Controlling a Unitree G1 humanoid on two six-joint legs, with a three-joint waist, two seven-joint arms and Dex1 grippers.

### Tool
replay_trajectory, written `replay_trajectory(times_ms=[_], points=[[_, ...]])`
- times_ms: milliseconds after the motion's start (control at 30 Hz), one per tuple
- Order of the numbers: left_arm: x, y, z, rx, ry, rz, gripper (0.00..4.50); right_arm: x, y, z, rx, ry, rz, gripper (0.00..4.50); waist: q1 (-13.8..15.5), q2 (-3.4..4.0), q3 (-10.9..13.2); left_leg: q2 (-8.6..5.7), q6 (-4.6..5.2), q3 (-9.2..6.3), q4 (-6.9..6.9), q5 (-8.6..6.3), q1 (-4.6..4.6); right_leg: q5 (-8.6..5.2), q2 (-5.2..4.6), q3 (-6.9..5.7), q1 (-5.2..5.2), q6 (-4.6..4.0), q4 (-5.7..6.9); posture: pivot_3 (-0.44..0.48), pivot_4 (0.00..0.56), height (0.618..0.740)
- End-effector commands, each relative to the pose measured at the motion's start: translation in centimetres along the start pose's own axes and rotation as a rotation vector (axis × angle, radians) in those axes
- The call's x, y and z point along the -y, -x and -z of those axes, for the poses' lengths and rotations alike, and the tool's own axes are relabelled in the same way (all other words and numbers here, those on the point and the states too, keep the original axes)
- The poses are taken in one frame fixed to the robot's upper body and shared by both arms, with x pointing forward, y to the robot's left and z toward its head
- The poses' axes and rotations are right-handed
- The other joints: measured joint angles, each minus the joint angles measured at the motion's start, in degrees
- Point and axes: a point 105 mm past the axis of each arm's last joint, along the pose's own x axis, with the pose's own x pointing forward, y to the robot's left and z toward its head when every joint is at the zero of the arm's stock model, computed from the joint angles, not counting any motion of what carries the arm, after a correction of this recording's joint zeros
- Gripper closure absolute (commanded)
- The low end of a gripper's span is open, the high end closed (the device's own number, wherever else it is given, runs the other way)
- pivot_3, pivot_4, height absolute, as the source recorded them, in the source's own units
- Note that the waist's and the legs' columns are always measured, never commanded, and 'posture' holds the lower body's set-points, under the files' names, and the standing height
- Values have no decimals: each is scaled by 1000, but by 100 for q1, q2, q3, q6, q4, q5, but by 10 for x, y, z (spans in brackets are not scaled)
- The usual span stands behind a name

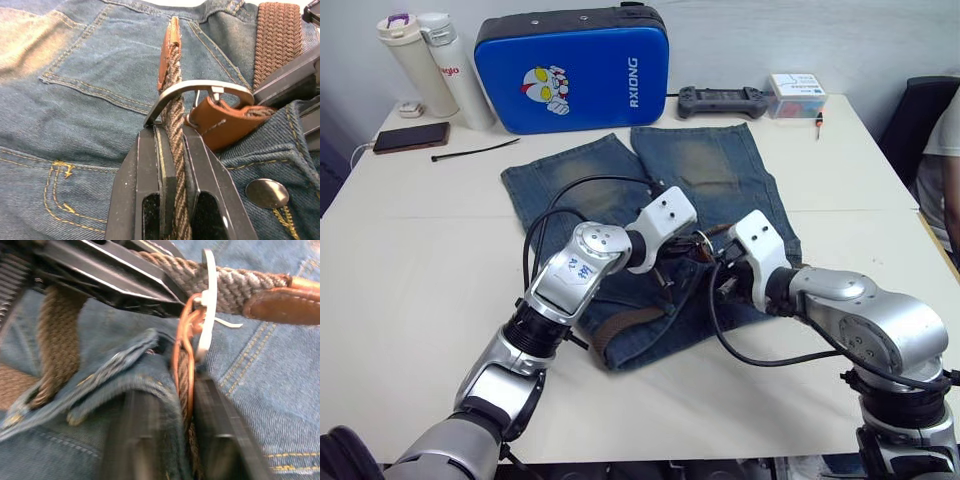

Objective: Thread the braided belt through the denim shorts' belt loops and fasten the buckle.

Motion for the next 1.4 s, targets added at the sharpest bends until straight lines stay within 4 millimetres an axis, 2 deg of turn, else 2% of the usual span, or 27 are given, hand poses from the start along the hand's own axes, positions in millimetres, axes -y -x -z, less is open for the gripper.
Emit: replay_trajectory(times_ms=[33, 167, 233, 333, 500, 600, 700, 900, 967, 1133, 1300, 1400], points=[[5, 0, -14, 49, -40, 14, 4500, 0, 21, -20, 72, 48, -60, 1772, 3, 0, 0, 0, 1, 0, 1, 0, 0, 0, 0, 0, 1, 0, -1, 0, 150, 740], [8, -1, -18, 65, -43, 23, 4500, 15, 54, -25, -4, 158, -92, 53, 26, 0, 1, -1, 11, -2, 3, -6, -3, 0, -1, -4, 4, 0, -6, 0, 150, 740], [10, -1, -20, 70, -51, 30, 4500, 30, 58, -35, 9, 226, -46, 53, 29, -1, 1, -1, 28, -5, 4, -16, -1, 0, 0, -5, 11, 0, -33, 0, 150, 740], [13, 0, -23, 79, -66, 43, 4500, 41, 53, -45, 12, 397, -21, 53, -13, 0, 1, 0, 33, -1, 4, -18, 4, 0, 1, -1, 13, 0, -32, 0, 150, 740], [15, 2, -27, 98, -84, 53, 4500, 43, 32, -43, -9, 634, -66, 53, 8, -1, 1, 2, 13, -1, 5, -7, 2, 0, 3, -3, 11, 0, -32, 0, 150, 740], [16, 2, -29, 105, -93, 56, 4500, 44, 27, -41, -25, 703, -92, 53, 14, -1, 1, 1, 9, -1, 10, -5, 0, 0, 1, -3, 12, 1, -35, 0, 150, 740], [18, 2, -32, 115, -100, 67, 4500, 46, 18, -43, -15, 777, -95, 825, 18, -1, 1, 1, 9, -2, 11, -4, 0, 1, 0, -4, 12, 1, -35, 0, 150, 740], [19, 3, -30, 112, -103, 70, 4500, 48, 12, -44, -16, 875, -99, 3777, 20, -1, 1, 1, 7, -3, 12, -4, 0, 1, 0, -4, 12, 1, -35, 0, 150, 740], [17, 4, -30, 112, -98, 67, 4500, 49, 13, -44, -13, 895, -99, 4438, 20, -1, 1, 2, 7, -3, 13, -4, 0, 1, 0, -4, 12, 1, -35, 0, 150, 740], [16, 4, -28, 106, -99, 65, 4500, 50, 15, -44, -6, 903, -107, 4438, 21, -1, 1, 1, 6, -4, 14, -3, 0, 1, 0, -5, 12, 1, -34, 0, 150, 740], [16, 4, -28, 106, -95, 62, 4500, 46, 21, -44, 7, 796, -156, 4438, 28, -1, 1, 2, 6, -4, 14, -3, 0, 1, 0, -5, 12, 1, -33, 0, 150, 740], [15, 3, -28, 106, -94, 63, 4500, 40, 28, -40, -8, 729, -204, 3474, 42, -1, 1, 2, 6, -4, 15, -3, 0, 1, 0, -5, 13, 1, -33, 0, 150, 740]])
